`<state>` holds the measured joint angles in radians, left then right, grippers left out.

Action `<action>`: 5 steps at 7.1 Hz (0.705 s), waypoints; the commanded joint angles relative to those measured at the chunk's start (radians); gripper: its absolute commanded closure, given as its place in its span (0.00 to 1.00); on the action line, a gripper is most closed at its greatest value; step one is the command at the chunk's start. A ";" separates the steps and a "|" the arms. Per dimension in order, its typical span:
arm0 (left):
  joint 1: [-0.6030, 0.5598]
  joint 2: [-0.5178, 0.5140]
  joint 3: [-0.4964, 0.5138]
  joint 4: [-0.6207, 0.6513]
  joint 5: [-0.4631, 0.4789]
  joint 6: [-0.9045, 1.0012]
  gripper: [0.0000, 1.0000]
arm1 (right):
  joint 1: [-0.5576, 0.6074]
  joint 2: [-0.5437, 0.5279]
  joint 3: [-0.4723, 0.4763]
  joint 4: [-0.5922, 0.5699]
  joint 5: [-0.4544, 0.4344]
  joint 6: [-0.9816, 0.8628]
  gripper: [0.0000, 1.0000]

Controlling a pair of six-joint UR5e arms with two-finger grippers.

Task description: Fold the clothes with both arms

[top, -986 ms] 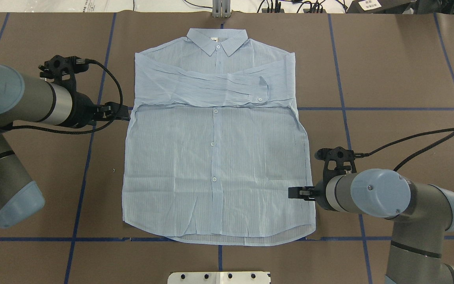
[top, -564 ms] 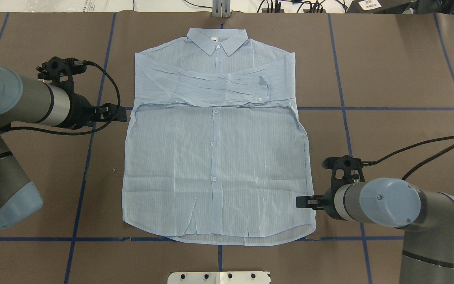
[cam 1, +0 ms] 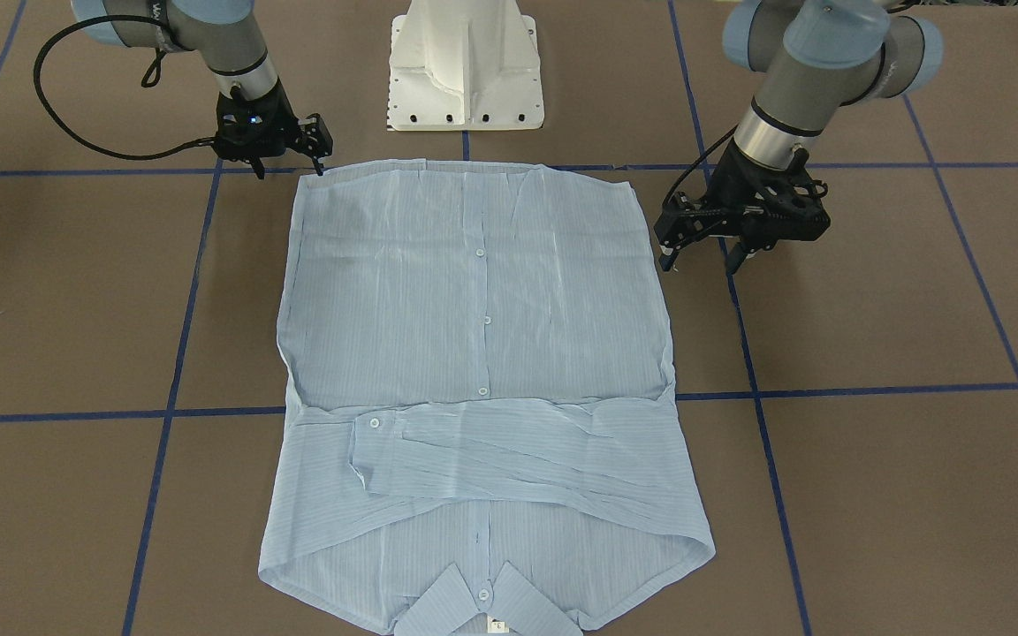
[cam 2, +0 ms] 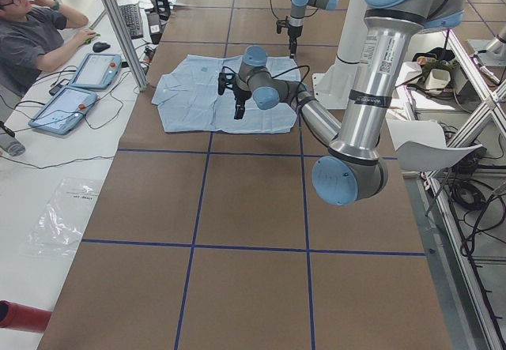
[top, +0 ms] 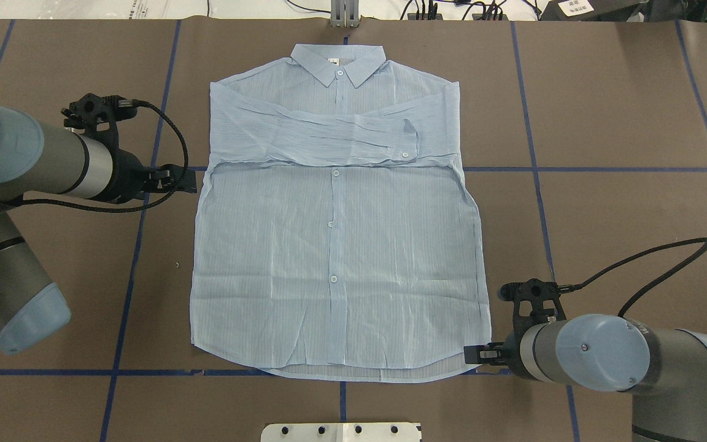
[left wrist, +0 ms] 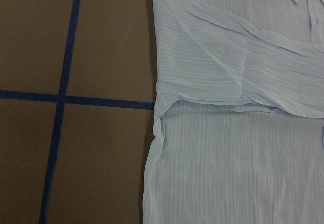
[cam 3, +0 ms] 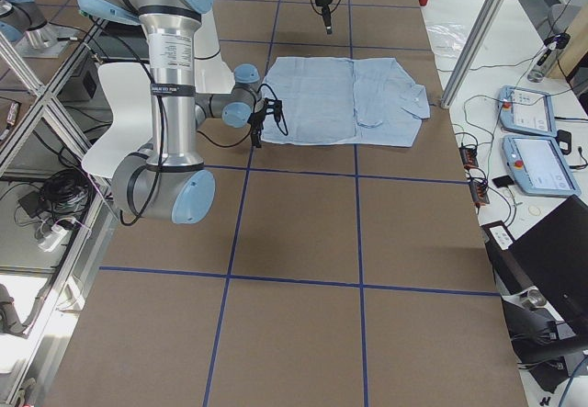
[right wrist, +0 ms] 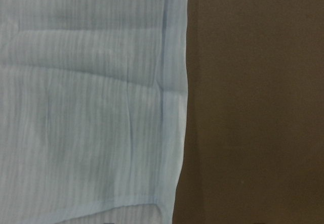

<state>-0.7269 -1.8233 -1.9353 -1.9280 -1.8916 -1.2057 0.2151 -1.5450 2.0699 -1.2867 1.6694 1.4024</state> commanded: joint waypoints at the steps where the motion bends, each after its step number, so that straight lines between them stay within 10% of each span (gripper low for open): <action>1: 0.000 -0.001 0.001 0.000 0.000 0.000 0.01 | -0.010 0.034 -0.017 -0.020 0.000 0.000 0.21; 5: 0.003 -0.001 0.006 -0.002 0.000 -0.003 0.01 | 0.004 0.077 -0.017 -0.080 0.004 0.000 0.33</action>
<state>-0.7257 -1.8233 -1.9310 -1.9292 -1.8909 -1.2071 0.2138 -1.4665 2.0535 -1.3629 1.6717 1.4020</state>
